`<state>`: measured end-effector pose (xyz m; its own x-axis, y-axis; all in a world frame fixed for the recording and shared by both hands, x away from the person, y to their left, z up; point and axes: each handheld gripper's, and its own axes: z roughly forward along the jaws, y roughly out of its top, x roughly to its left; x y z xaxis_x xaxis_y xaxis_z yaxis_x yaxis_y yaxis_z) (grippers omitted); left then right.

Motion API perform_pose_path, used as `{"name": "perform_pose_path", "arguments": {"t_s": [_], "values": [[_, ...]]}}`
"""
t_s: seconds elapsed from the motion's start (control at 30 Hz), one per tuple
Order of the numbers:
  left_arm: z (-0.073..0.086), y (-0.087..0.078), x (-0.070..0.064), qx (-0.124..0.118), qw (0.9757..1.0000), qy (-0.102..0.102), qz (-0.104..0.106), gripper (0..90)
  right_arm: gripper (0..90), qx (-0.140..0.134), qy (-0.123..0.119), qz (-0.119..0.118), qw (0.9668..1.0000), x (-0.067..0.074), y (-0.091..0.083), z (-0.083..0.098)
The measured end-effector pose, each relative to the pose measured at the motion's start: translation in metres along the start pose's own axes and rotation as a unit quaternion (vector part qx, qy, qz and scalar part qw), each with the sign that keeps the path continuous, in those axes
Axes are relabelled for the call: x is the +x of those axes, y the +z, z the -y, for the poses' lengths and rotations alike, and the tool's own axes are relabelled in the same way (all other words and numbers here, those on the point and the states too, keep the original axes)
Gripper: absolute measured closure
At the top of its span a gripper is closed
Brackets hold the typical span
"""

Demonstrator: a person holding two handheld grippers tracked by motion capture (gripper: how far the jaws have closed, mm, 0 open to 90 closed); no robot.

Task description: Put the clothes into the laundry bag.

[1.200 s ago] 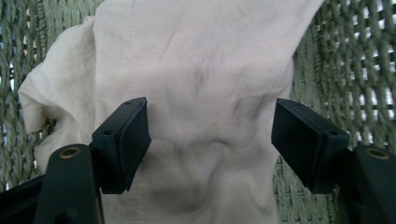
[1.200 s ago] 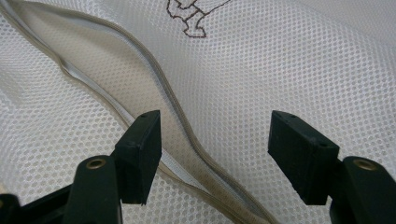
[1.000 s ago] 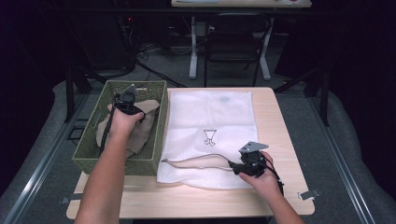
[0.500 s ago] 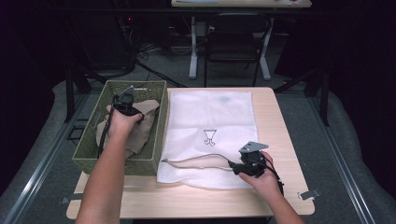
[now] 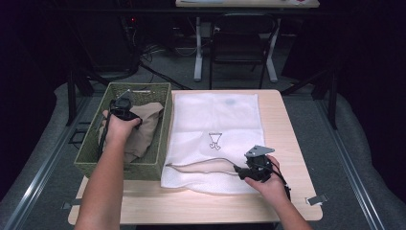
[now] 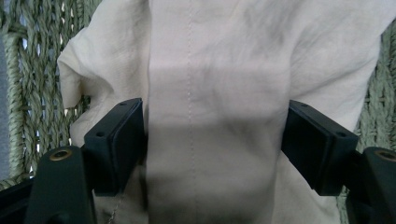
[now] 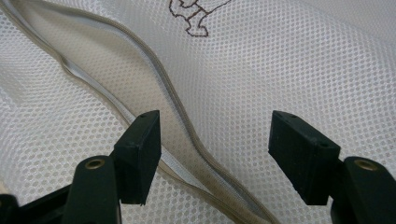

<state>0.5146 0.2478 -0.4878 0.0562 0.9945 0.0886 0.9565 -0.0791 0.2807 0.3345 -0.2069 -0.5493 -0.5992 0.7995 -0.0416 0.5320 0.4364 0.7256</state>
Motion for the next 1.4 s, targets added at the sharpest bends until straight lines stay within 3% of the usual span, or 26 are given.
{"name": "perform_pose_path", "arguments": {"t_s": [0.5,0.87,1.13,1.4], "values": [[0.002,0.005,0.010,0.007,0.9997,-0.012,0.020,21.9,33.8,0.002,-0.002,-0.002,1.0000,0.001,0.001,0.000],[0.006,0.016,0.016,0.005,0.9975,-0.036,0.061,20.9,33.2,0.005,-0.003,-0.004,1.0000,0.003,0.002,-0.001],[0.002,0.016,0.009,-0.004,0.9959,-0.031,0.084,21.0,33.1,0.006,-0.003,-0.006,1.0000,0.004,0.003,-0.001],[0.001,0.018,0.003,0.001,0.9965,-0.028,0.078,20.3,32.1,0.004,-0.001,-0.004,1.0000,0.004,0.003,-0.001]]}}
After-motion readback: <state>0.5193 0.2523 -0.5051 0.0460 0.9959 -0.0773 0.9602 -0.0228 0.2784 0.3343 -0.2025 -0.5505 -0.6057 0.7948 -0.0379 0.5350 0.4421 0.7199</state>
